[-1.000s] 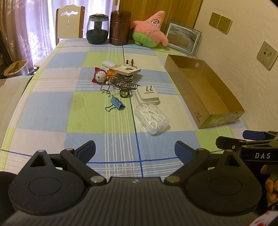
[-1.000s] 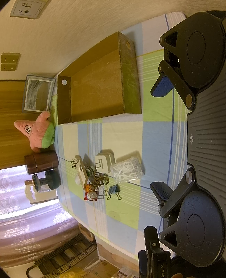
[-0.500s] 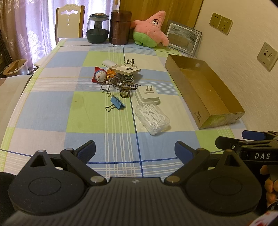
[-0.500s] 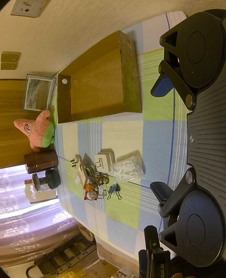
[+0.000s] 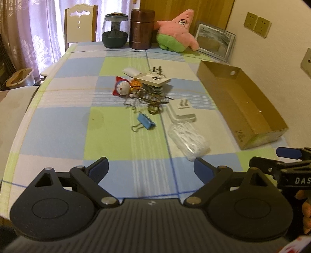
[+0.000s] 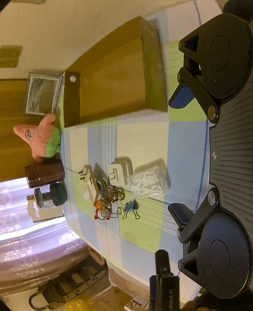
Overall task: Organize rigid objects
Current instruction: 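Move the right tool to the clear floss-pick box while the left tool approaches the blue binder clip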
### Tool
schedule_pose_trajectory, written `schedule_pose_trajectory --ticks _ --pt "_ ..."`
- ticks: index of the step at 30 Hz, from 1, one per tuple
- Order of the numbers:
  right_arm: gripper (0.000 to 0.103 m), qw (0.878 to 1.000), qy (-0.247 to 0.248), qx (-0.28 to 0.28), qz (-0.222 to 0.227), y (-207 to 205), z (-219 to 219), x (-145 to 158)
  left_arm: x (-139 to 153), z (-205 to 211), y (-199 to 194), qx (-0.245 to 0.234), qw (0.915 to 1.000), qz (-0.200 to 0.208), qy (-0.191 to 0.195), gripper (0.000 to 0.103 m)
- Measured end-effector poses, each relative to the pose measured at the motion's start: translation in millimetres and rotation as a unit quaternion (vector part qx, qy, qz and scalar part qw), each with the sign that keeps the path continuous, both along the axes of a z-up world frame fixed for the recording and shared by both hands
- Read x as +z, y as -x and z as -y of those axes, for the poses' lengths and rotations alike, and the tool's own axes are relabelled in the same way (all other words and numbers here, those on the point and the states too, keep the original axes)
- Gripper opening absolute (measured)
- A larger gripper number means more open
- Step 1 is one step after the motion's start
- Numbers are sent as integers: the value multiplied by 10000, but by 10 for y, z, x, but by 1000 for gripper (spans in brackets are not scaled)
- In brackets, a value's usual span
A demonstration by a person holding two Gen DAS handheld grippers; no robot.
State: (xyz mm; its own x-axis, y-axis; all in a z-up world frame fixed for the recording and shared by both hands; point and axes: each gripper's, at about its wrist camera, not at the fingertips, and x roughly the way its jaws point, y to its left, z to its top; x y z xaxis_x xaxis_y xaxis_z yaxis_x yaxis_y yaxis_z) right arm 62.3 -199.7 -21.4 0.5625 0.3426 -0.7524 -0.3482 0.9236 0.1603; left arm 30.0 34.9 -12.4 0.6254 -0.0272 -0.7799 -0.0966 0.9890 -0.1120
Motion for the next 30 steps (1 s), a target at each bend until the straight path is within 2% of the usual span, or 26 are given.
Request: schedule_pose_trajectory --ticks 9,14,17,20,24,30 --pt "101 9992 -34 351 168 -240 -341 -215 -142 -437 -381 -16 9998 66 194 95" --pt "101 9983 -8 504 297 -387 -501 -351 -220 -516 -573 -269 9992 264 -97 96" --pt "100 9977 61 587 335 -457 -597 -453 -287 -558 -639 -493 9976 469 -137 96" --pt "100 9970 100 673 365 -509 -675 -551 -377 -590 -721 -639 9965 487 -246 96" --pt "93 9961 213 770 372 -578 -763 -678 -513 -603 -797 -868 9944 417 -424 96" --pt "86 9946 351 892 401 -674 -865 -838 -666 -623 -852 -1080 9927 365 -393 96"
